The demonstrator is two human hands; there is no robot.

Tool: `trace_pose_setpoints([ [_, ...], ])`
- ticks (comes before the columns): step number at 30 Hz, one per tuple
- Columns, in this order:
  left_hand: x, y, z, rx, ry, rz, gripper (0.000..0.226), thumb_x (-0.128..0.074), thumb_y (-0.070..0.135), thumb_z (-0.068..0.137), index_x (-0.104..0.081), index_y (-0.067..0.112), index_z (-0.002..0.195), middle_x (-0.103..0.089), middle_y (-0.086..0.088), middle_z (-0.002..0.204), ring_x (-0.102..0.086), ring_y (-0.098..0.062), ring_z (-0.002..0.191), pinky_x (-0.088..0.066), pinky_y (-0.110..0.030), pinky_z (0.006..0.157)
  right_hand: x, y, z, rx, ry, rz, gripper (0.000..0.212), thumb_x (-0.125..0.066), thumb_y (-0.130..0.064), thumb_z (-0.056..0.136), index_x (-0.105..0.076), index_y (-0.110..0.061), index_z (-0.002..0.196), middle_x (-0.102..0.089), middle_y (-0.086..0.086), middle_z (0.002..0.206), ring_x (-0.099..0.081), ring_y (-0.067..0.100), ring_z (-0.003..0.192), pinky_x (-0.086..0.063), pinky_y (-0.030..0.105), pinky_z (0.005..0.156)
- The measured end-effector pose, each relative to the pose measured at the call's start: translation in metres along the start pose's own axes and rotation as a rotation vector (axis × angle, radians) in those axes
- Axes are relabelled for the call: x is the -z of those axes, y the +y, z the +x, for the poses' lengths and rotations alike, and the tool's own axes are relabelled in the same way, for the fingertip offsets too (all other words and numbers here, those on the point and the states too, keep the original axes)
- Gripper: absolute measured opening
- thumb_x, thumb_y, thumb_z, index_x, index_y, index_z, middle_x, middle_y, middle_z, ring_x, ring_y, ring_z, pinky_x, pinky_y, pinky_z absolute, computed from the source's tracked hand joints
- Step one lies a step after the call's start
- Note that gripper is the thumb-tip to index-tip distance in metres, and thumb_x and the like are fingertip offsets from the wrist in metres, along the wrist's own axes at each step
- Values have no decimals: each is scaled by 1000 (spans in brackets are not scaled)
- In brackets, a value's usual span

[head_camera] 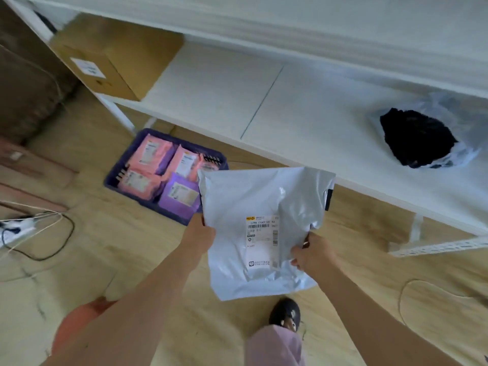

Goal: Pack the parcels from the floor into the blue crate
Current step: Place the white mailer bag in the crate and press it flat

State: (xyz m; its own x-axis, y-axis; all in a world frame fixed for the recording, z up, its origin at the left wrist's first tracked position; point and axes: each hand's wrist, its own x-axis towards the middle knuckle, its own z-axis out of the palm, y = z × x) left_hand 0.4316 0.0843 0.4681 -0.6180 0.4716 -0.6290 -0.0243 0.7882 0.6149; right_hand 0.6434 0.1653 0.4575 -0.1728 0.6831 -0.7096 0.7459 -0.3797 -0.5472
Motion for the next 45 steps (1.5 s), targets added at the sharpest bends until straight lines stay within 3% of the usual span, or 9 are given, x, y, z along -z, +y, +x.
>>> trace_pose_setpoints([
  [5, 41, 31, 66, -1, 82, 59, 25, -46, -6, 84, -55, 3, 105, -58, -15, 94, -51, -25, 80, -39, -26, 62, -33, -73, 35, -1, -79, -58, 21, -51, -3, 82, -48, -21, 73, -71, 12, 83, -69, 30, 75, -58, 43, 77],
  [13, 115, 64, 162, -47, 197, -19, 23, -48, 0, 89, -51, 14, 107, -57, -9, 99, -49, -20, 72, -38, -25, 56, -111, -180, 90, -16, -180, -31, 24, -45, -3, 90, -41, -22, 76, -67, 8, 79, -66, 19, 54, -60, 39, 67],
  [22, 189, 62, 324, -86, 46, -15, 30, -50, 3, 91, -50, 8, 120, -58, -10, 104, -50, -15, 69, -35, -22, 51, -217, -253, 167, -186, -29, 92, 19, -48, 3, 84, -48, -10, 97, -61, 11, 63, -55, 18, 40, -48, 29, 46],
  [26, 216, 39, 407, -50, -108, 43, 45, -51, -1, 89, -43, 12, 131, -55, -5, 104, -49, -10, 65, -38, -20, 50, -300, -280, 210, -216, 100, 83, 23, -38, 4, 84, -54, -13, 88, -63, 10, 72, -62, 20, 48, -56, 37, 61],
  [30, 225, -2, 468, -37, -152, 69, 60, -54, -7, 84, -39, 14, 139, -49, -7, 132, -57, -22, 96, -44, -20, 56, -356, -283, 248, -249, 131, 43, 26, -44, 5, 82, -60, -17, 83, -70, 15, 84, -67, 28, 65, -58, 37, 67],
  [33, 216, -21, 511, -60, -193, 65, 70, -57, -7, 82, -35, 18, 143, -46, -2, 139, -57, -16, 96, -44, -14, 50, -379, -278, 282, -264, 187, 37, 30, -48, 4, 80, -54, -24, 72, -72, 14, 86, -68, 35, 85, -55, 45, 81],
  [38, 192, -42, 545, -37, -280, 23, 78, -57, -10, 81, -28, 23, 146, -47, -1, 138, -55, -20, 108, -50, -25, 68, -388, -263, 316, -305, 281, -21, 38, -53, -1, 86, -55, -17, 120, -67, 10, 108, -60, 31, 95, -45, 29, 74],
  [42, 176, -62, 537, -452, -226, 792, 89, -63, 14, 86, -4, 26, 151, -7, -7, 157, -18, -29, 143, -31, -42, 112, -392, -239, 321, -280, 288, -109, 50, -47, -2, 84, -39, -15, 132, -60, 15, 111, -59, 34, 92, -49, 37, 73],
  [45, 169, -80, 529, -781, -392, 1261, 106, -65, 40, 83, 18, 33, 148, 31, -4, 153, 18, -27, 145, -8, -50, 117, -398, -227, 316, -46, 355, -446, 84, -54, -1, 79, -16, -26, 149, -32, 8, 147, -50, 35, 119, -47, 35, 70],
])
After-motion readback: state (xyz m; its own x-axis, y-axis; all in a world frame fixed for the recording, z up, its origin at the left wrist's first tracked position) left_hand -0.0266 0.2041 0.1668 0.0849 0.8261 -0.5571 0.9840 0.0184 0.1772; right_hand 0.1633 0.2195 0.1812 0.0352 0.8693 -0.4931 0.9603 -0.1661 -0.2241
